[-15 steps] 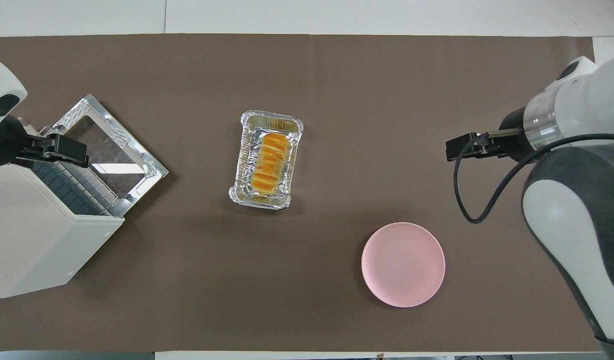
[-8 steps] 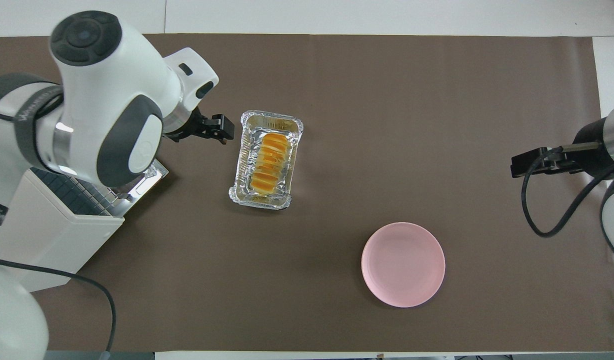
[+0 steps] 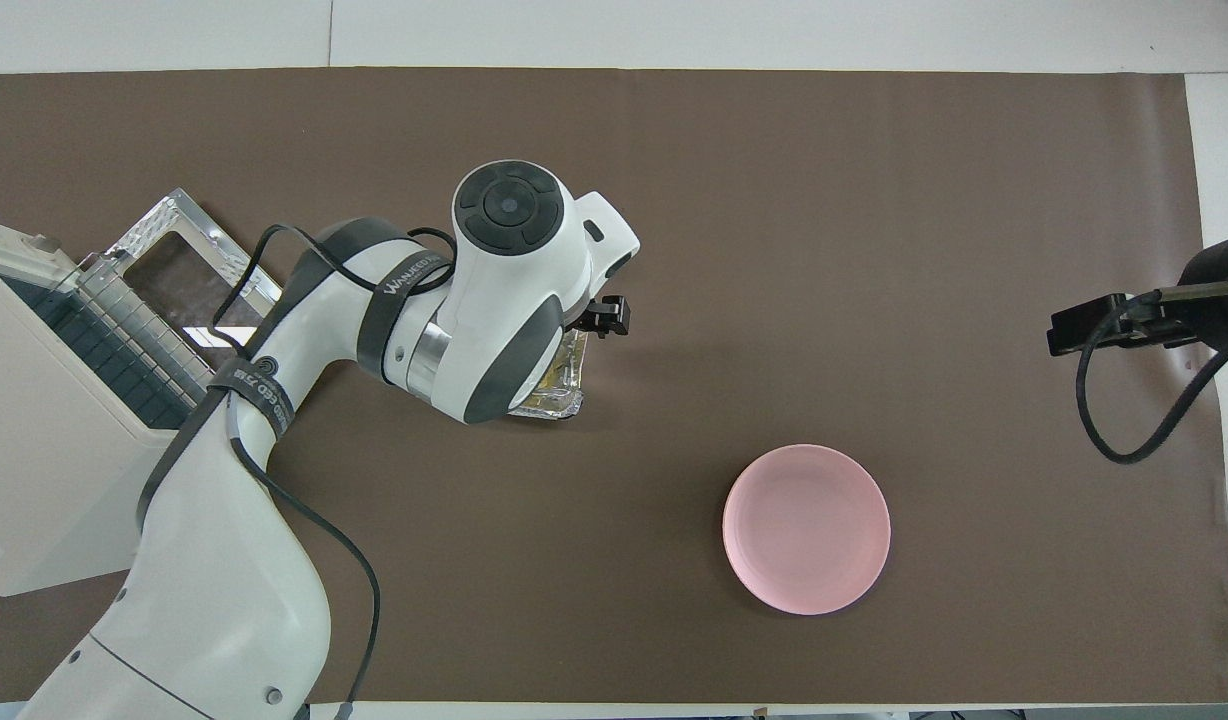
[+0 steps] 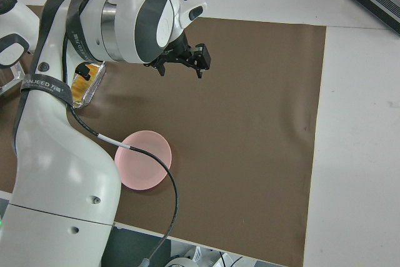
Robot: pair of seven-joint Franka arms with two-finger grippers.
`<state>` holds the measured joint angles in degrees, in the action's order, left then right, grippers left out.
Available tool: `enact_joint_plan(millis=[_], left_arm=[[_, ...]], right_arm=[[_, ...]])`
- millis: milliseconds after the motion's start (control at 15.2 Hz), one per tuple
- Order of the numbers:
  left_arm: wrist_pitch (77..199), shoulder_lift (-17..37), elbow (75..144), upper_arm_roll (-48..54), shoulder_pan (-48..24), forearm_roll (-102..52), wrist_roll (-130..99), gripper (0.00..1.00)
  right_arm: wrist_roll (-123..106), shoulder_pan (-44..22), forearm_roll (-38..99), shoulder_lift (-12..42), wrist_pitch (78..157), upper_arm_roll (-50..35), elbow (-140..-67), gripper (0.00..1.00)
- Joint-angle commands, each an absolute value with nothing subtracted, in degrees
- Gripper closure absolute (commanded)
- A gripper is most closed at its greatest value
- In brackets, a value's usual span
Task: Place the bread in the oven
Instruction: 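Grasp the foil tray with the left gripper and lift it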
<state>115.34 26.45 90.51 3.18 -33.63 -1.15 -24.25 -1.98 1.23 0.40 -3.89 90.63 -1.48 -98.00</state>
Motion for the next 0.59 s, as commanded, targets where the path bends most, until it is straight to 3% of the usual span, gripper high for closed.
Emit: enact_joint_plan(millis=[0, 132, 263, 395, 526], left_arm=[[118.21, 25.49, 95.27, 2.37, -34.36, -0.53, -26.27, 0.0], [118.3, 25.4, 96.32, 2.37, -36.03, -0.44, -29.34, 0.0], [118.21, 25.14, 96.68, 2.37, -37.43, -0.53, -32.94, 0.18], [118.91, 25.14, 97.91, 2.37, -37.7, -0.44, -33.4, 0.25], [119.97, 25.31, 98.61, 2.37, -38.06, -0.44, -33.49, 0.38]], right_arm=[[-2.99, 2.46, -0.44, -3.25, 89.73, -2.29, -96.85, 0.0], [-2.81, 2.72, -0.44, -3.6, 89.82, -2.29, -97.56, 0.0], [-2.81, 2.99, -0.44, -3.78, 89.65, -2.29, -97.82, 0.0], [-1.16, 2.9, -0.44, -3.78, 89.3, -2.29, -97.82, 0.0], [1.75, 2.99, -0.44, -3.78, 89.3, -2.29, -97.82, 0.0]])
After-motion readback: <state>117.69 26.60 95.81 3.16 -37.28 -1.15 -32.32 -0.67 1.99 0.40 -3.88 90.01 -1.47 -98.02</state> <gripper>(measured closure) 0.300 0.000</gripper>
